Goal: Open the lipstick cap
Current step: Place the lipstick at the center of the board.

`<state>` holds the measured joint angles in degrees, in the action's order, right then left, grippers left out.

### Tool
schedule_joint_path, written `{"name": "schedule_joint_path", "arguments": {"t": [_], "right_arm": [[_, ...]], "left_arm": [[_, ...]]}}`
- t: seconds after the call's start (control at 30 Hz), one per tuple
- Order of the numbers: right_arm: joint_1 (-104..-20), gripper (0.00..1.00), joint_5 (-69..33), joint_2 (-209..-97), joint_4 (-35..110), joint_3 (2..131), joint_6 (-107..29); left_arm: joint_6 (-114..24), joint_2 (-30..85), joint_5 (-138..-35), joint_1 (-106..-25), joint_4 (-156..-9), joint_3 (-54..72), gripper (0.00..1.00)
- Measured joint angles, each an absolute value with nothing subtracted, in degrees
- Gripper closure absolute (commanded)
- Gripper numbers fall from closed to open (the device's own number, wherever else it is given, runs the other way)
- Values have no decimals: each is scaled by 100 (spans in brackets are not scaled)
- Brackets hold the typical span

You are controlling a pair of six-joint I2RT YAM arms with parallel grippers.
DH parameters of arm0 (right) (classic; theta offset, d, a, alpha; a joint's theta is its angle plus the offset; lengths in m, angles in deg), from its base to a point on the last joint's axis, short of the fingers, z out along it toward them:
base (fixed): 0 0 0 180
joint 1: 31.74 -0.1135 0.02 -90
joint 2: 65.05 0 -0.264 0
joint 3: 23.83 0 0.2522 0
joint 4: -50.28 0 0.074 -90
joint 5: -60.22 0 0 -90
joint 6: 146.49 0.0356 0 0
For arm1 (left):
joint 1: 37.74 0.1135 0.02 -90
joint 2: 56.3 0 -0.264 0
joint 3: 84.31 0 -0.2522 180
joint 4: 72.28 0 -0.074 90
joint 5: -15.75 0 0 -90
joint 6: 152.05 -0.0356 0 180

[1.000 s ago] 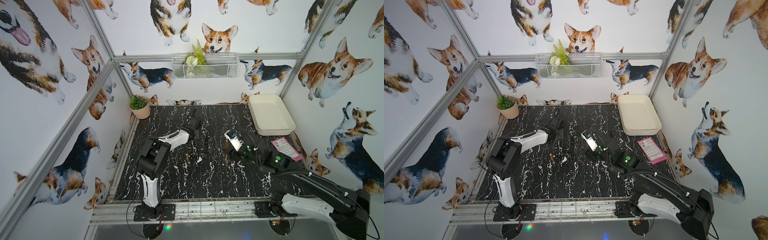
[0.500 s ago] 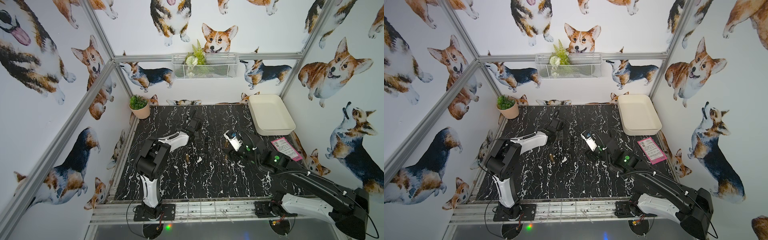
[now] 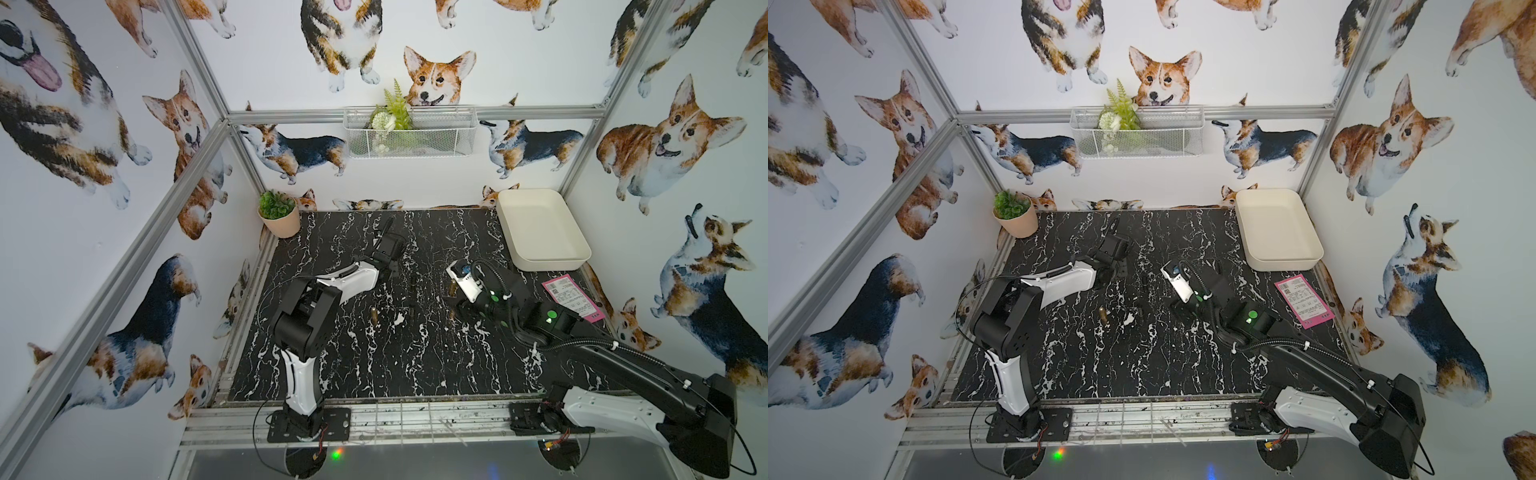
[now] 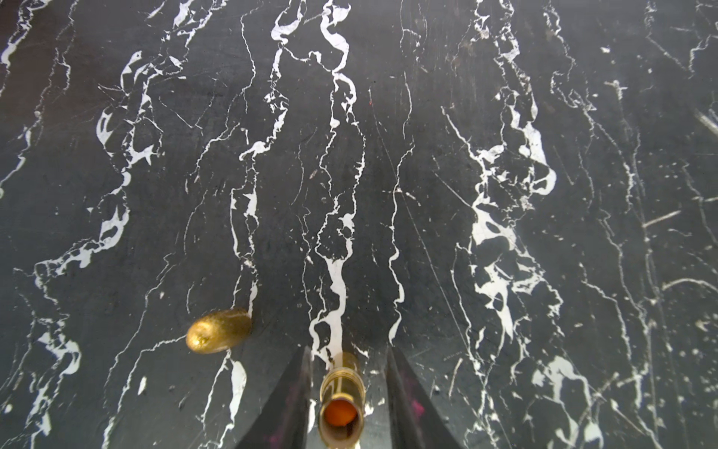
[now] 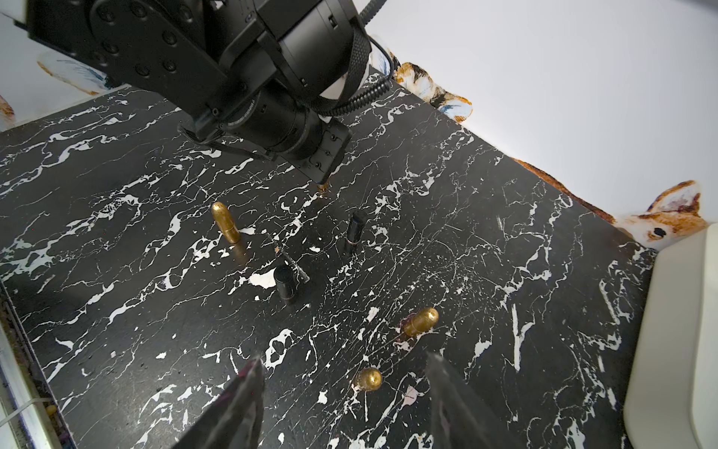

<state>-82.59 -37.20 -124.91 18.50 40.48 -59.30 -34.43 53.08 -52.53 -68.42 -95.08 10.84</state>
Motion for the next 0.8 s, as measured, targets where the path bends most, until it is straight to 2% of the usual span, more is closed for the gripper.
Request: {"name": "schedule_joint_path", "arguments": {"t": [0.17,0.33,0.53,0.8], "right_arm": [[-8259,32,-3720,-12491,1846,4048,-5927],[-8259,32,-3720,-12397,1826,4083,-5927],[-8259,31,-3718,-12187,1789,4280,-5873],[-8135,30,-3718,-11971,1376,4704,-5479]], "left_arm": [[-3447,5173,-5229,-6842,-9700,975,42],[-3471,4799,-5266,-6842,-10163,562,34],[-3616,4677,-5734,-6840,-11396,-695,36],[-3727,4978,-6960,-6971,-13158,-1891,36]]}}
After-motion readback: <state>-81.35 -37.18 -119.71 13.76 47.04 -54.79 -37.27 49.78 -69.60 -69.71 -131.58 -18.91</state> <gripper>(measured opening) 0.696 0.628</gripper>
